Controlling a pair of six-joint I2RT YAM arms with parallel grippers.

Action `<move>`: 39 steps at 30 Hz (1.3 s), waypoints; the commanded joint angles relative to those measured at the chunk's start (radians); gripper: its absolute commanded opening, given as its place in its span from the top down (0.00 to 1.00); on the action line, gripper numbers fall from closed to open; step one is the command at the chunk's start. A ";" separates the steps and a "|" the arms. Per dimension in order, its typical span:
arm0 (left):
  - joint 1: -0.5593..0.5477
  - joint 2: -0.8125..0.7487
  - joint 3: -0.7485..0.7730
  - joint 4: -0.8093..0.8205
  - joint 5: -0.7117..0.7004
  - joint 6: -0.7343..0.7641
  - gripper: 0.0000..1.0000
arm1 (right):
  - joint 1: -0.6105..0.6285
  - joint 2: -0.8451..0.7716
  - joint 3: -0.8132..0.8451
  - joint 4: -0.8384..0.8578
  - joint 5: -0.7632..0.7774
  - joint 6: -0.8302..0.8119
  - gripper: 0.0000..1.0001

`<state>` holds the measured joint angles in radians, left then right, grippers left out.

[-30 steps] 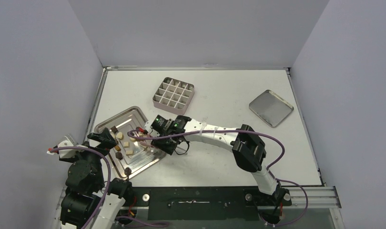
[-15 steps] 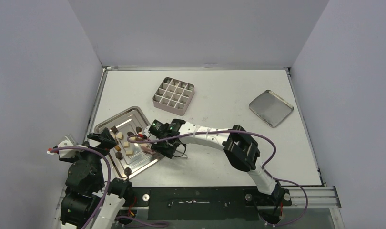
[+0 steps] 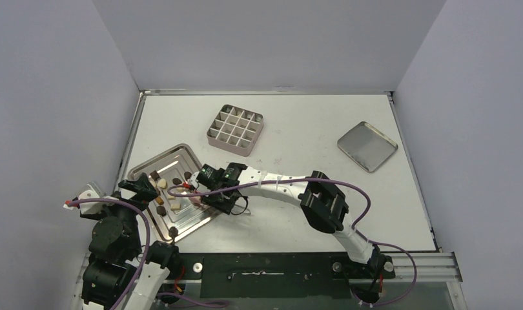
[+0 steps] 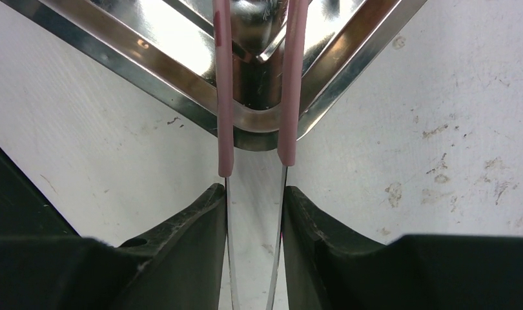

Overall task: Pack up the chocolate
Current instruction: Pick up the fake chocolate from the plate.

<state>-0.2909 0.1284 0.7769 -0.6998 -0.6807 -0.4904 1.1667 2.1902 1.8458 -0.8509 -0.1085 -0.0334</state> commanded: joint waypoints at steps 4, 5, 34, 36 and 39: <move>0.006 0.000 0.021 0.018 -0.005 -0.002 0.03 | 0.008 -0.017 0.050 -0.008 0.049 0.008 0.77; 0.006 0.002 0.021 0.018 -0.005 -0.002 0.03 | 0.008 -0.026 0.049 -0.006 0.046 0.009 0.77; 0.005 0.000 0.018 0.018 -0.003 0.000 0.03 | -0.079 -0.205 -0.074 0.099 -0.017 0.033 0.80; 0.004 0.000 0.019 0.018 -0.003 0.000 0.03 | -0.104 -0.214 -0.079 0.098 -0.010 0.033 0.80; 0.006 -0.002 0.019 0.019 -0.003 0.000 0.03 | -0.141 -0.236 -0.086 0.099 -0.014 0.033 0.80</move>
<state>-0.2909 0.1284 0.7769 -0.6998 -0.6804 -0.4904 1.0763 2.0632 1.7641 -0.7937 -0.1246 -0.0109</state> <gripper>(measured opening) 0.974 0.305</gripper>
